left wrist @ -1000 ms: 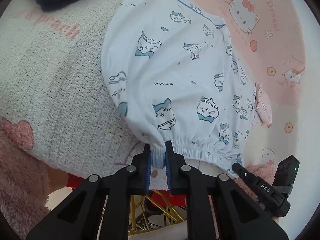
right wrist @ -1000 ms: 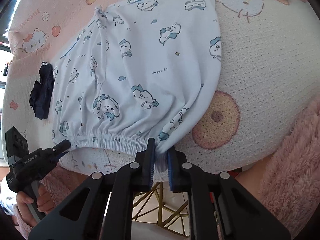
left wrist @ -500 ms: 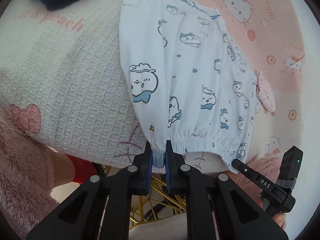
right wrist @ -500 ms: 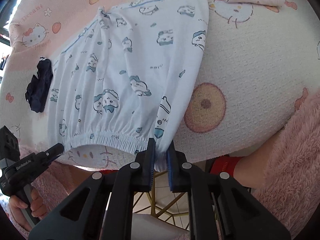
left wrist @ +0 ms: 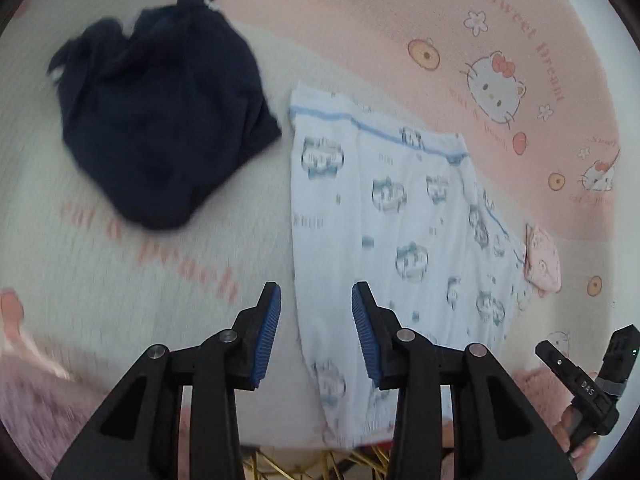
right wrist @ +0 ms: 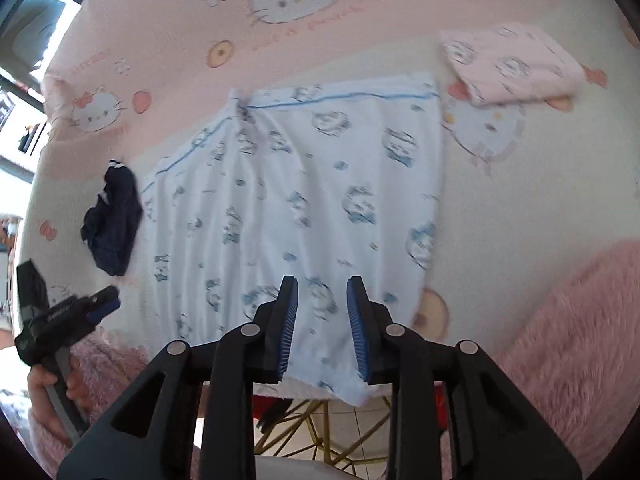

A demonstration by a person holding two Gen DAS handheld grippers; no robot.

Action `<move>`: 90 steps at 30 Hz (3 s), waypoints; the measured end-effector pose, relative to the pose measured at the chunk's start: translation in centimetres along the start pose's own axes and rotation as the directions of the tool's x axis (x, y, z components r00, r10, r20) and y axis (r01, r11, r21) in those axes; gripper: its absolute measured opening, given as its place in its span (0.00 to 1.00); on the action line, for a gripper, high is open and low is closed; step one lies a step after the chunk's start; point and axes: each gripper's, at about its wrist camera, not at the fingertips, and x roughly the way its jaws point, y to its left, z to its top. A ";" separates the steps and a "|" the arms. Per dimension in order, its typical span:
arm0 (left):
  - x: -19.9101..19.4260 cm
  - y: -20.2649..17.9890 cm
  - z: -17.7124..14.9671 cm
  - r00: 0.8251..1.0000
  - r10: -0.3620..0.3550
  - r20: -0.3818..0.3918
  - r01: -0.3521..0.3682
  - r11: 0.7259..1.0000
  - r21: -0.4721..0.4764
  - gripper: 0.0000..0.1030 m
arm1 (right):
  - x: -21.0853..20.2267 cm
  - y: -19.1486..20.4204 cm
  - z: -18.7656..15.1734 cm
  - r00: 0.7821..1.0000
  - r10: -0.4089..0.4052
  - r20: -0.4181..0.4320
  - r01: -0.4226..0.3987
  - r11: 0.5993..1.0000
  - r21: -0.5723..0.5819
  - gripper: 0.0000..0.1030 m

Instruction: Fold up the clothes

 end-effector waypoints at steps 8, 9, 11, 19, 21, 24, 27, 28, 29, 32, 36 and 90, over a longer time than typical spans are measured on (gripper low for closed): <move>7.3 1.1 10.9 0.999 0.039 0.020 -0.040 0.998 0.046 0.38 | 6.1 2.3 8.4 0.997 -0.040 -0.067 0.026 0.980 -0.195 0.26; 7.9 1.3 11.6 0.998 0.052 0.028 -0.054 0.997 0.047 0.38 | 7.2 3.0 9.1 0.996 -0.046 -0.079 0.029 0.978 -0.205 0.26; 8.8 1.5 12.5 0.998 0.055 0.043 -0.057 0.997 0.054 0.38 | 8.7 4.2 10.5 0.995 -0.043 -0.095 0.021 0.975 -0.223 0.26; 10.0 1.3 13.0 0.994 0.052 0.092 -0.064 0.988 0.137 0.05 | 13.2 4.3 14.3 0.989 -0.142 -0.038 0.131 0.970 -0.205 0.26; 9.7 1.9 13.2 0.994 0.056 0.091 -0.068 0.989 0.132 0.05 | 14.4 4.7 14.4 0.988 -0.148 -0.046 0.134 0.965 -0.224 0.26; 9.6 1.9 13.7 0.991 0.095 0.098 -0.112 0.977 0.182 0.05 | 15.3 5.3 14.6 0.986 -0.165 -0.033 0.152 0.955 -0.256 0.26; 9.6 1.6 14.5 0.984 0.108 0.140 -0.138 0.964 0.229 0.05 | 15.9 5.2 15.1 0.985 -0.171 -0.004 0.164 0.952 -0.258 0.26; 9.7 1.7 14.6 0.985 0.111 0.132 -0.139 0.964 0.227 0.06 | 16.0 5.0 15.3 0.986 -0.168 0.012 0.165 0.953 -0.252 0.26; 9.8 1.8 14.8 0.986 0.114 0.124 -0.139 0.964 0.225 0.07 | 16.1 4.8 15.4 0.986 -0.167 0.023 0.167 0.954 -0.247 0.25; 9.2 2.3 14.7 0.989 0.097 0.111 -0.119 0.971 0.209 0.13 | 15.6 4.8 15.8 0.986 -0.164 0.012 0.163 0.960 -0.227 0.25; 6.9 3.6 13.4 0.993 0.025 0.119 -0.044 0.985 0.166 0.36 | 12.0 5.9 14.9 0.998 -0.045 0.040 0.052 0.977 -0.206 0.27; 7.4 -0.4 1.9 0.993 0.108 -0.045 -0.083 0.919 0.385 0.08 | 10.5 7.2 4.2 0.987 -0.033 -0.159 -0.013 0.960 -0.280 0.35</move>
